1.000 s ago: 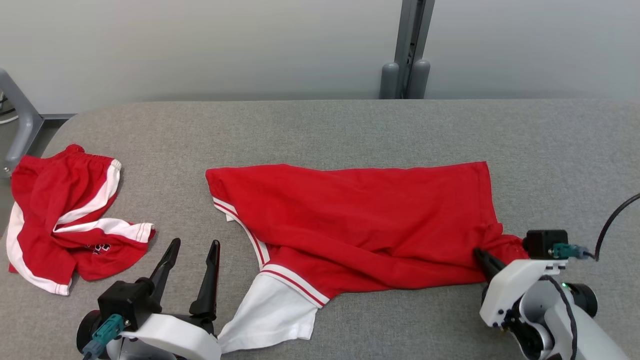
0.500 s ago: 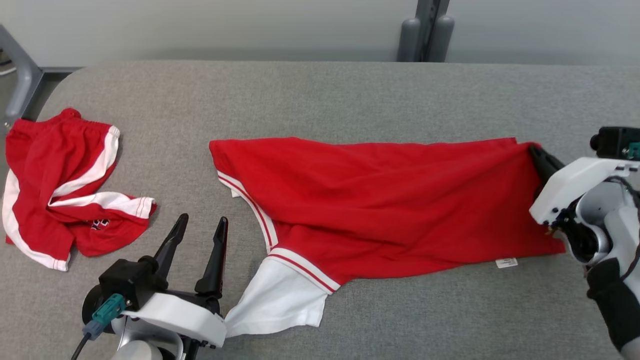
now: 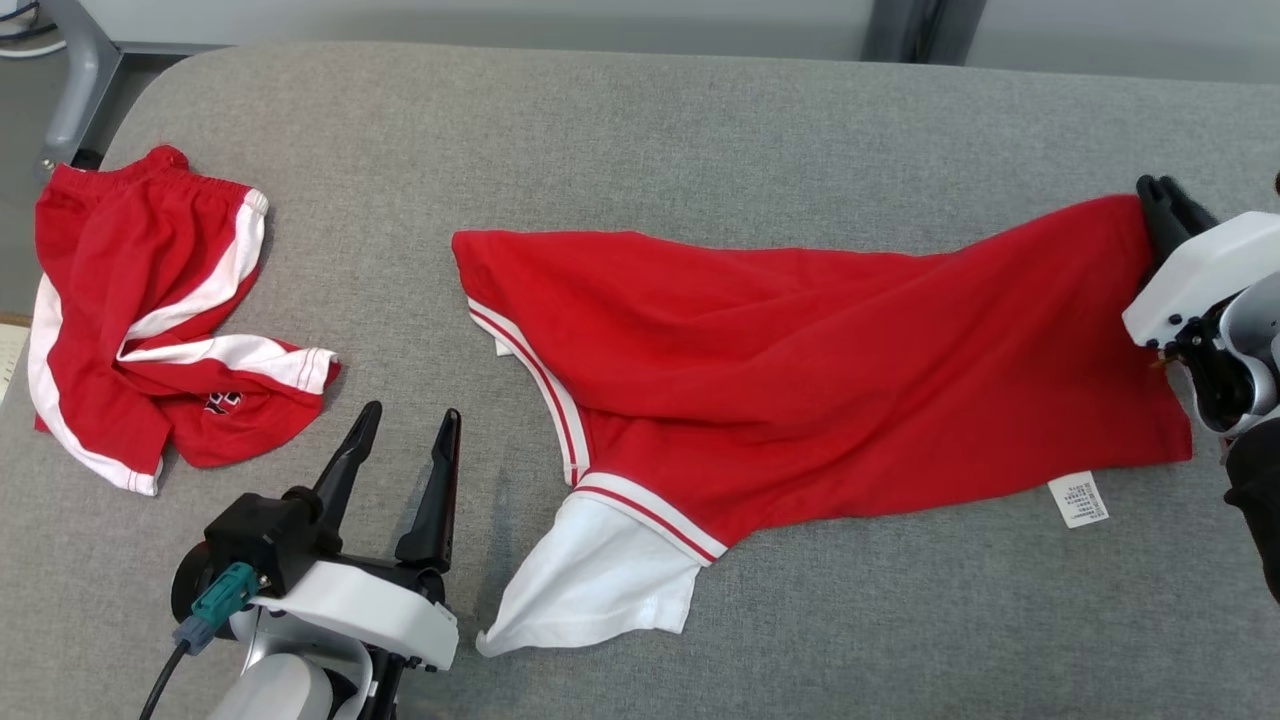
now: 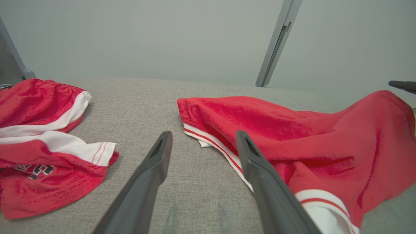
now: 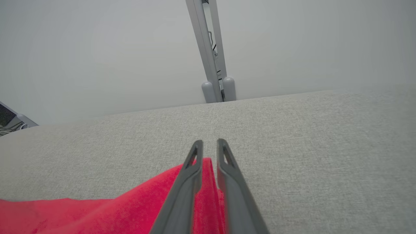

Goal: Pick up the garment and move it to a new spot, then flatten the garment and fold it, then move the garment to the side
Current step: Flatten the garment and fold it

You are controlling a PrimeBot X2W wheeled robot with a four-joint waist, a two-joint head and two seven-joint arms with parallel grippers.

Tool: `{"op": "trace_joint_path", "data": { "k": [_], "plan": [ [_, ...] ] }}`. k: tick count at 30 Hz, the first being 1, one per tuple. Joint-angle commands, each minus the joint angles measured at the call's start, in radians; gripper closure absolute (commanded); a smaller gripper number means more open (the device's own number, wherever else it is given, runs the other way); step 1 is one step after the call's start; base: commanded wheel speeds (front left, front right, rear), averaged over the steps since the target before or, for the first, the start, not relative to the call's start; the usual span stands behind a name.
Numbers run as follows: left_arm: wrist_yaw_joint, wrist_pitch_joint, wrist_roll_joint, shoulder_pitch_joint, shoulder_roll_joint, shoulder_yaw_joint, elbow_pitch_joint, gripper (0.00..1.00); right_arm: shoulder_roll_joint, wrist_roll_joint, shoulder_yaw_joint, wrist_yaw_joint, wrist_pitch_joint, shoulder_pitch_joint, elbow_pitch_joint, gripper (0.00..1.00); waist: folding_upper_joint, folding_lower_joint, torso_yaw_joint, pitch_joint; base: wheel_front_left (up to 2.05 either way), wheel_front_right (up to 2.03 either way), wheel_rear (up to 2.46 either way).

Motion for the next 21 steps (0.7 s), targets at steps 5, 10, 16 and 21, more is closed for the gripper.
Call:
{"op": "trace_joint_path", "data": {
  "k": [5,10,16,21],
  "plan": [
    [-0.003,-0.003,0.001,-0.008,-0.002,-0.007,0.016,0.0,0.007,0.003,0.023,0.0,-0.098,0.002,0.035,0.0,0.0,0.0,-0.025,-0.039,0.0,0.0,0.0],
    [0.003,-0.004,-0.007,0.021,-0.003,-0.012,0.025,0.0,0.002,0.006,0.069,0.0,-0.187,0.068,0.016,0.0,0.0,0.0,-0.066,-0.102,0.0,0.0,0.0],
    [0.021,-0.011,-0.016,0.067,0.003,-0.002,0.023,0.0,-0.017,0.002,0.093,0.0,-0.236,0.2,-0.093,0.0,0.0,0.0,-0.134,-0.186,0.0,0.0,0.0],
    [0.038,-0.01,-0.02,0.096,0.009,0.005,0.004,0.0,-0.021,-0.026,0.027,0.0,-0.238,0.372,-0.244,0.0,0.0,0.0,-0.169,-0.228,0.0,0.0,0.0]
  ]
}}
